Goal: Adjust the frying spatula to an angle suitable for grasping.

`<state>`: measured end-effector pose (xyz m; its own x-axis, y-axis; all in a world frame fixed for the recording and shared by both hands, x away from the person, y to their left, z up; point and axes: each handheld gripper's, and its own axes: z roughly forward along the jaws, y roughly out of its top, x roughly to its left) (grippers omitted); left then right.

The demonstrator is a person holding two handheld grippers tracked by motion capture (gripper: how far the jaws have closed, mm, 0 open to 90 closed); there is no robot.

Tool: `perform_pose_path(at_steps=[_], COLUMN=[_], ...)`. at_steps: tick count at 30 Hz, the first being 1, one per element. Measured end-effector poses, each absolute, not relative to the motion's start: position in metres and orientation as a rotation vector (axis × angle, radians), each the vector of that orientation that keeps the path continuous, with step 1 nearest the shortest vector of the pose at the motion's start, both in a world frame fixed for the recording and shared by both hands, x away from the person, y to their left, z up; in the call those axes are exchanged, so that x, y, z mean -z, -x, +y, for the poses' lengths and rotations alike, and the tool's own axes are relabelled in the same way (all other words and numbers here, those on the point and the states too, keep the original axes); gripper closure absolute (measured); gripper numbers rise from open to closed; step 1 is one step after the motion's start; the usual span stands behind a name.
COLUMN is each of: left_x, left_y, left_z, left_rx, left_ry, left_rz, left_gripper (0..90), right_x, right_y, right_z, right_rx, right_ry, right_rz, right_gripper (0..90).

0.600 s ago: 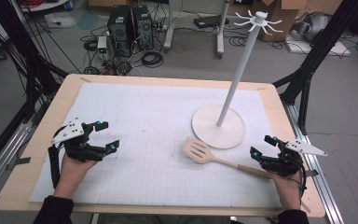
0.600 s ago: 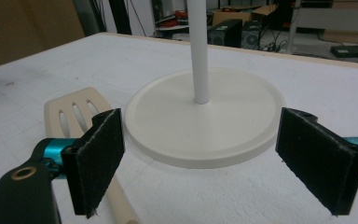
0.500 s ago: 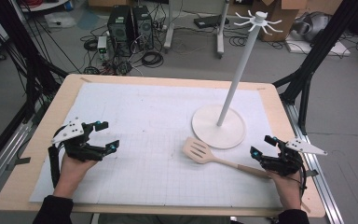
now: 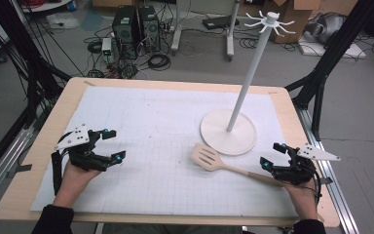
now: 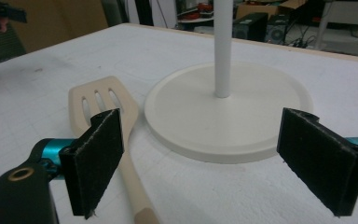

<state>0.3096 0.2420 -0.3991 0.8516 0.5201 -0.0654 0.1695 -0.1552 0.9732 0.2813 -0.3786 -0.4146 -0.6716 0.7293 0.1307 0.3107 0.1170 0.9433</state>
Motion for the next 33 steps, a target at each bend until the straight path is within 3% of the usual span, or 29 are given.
perform_pose_path(at_steps=[15, 33], left_x=[0.398, 0.396], left_y=[-0.308, -0.307], left_z=[0.243, 0.238], left_rx=[-0.326, -0.299], left_ry=[-1.724, -1.748], left_rz=[0.532, 0.509], left_gripper=[13.5, 13.7], right_x=[0.416, 0.419], right_y=[-0.286, -0.297], right_z=[-0.371, -0.342], right_rx=[-1.544, -1.279], right_ry=[-0.962, -0.804], right_rz=[2.149, 2.497], right_gripper=[12.9, 23.3])
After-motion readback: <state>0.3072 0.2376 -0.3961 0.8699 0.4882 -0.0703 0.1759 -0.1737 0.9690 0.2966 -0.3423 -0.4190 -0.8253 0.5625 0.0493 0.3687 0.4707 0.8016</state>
